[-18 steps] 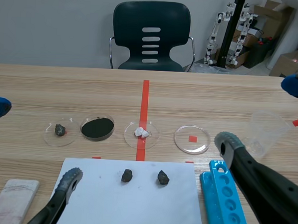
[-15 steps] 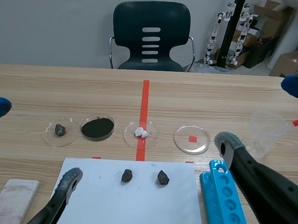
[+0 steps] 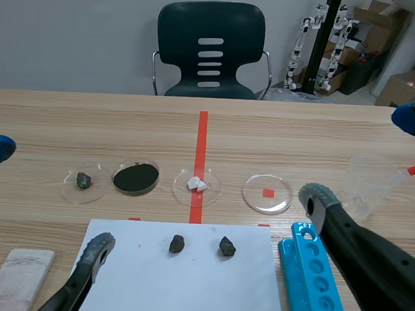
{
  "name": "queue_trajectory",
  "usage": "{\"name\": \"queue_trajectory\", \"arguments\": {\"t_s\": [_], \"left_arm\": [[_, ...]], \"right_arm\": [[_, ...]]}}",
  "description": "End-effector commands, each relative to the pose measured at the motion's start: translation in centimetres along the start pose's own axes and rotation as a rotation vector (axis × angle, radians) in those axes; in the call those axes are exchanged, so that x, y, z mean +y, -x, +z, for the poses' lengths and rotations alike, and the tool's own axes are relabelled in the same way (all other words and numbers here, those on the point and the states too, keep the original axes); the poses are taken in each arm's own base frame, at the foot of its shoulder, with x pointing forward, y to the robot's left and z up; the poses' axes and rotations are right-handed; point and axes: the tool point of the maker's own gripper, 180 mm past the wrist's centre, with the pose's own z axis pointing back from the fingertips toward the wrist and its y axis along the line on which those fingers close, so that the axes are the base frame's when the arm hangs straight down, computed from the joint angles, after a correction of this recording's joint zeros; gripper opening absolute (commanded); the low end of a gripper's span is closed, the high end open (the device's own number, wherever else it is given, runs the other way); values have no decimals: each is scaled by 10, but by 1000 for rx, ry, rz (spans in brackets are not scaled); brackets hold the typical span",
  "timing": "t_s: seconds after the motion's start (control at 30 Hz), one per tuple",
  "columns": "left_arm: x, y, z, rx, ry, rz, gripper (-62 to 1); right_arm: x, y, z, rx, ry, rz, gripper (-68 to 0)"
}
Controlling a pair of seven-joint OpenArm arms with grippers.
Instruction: Pick up the middle mineral with the left hand
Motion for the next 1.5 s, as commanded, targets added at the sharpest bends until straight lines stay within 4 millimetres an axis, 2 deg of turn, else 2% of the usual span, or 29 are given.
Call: {"name": "queue_trajectory", "arguments": {"t_s": [0.0, 0.9, 1.17, 1.47], "left_arm": [[2, -11, -3, -41, -12, 0, 14], [2, -11, -4, -40, -11, 1, 14], [9, 32, -24, 182, 38, 16, 14], [28, 66, -51, 399, 36, 3, 14]], "right_arm": [[-1, -8, -1, -28, 0, -2, 4], [-1, -8, -1, -28, 0, -2, 4], [-1, -8, -1, -28, 0, -2, 4], [-1, -8, -1, -27, 0, -2, 4]]}}
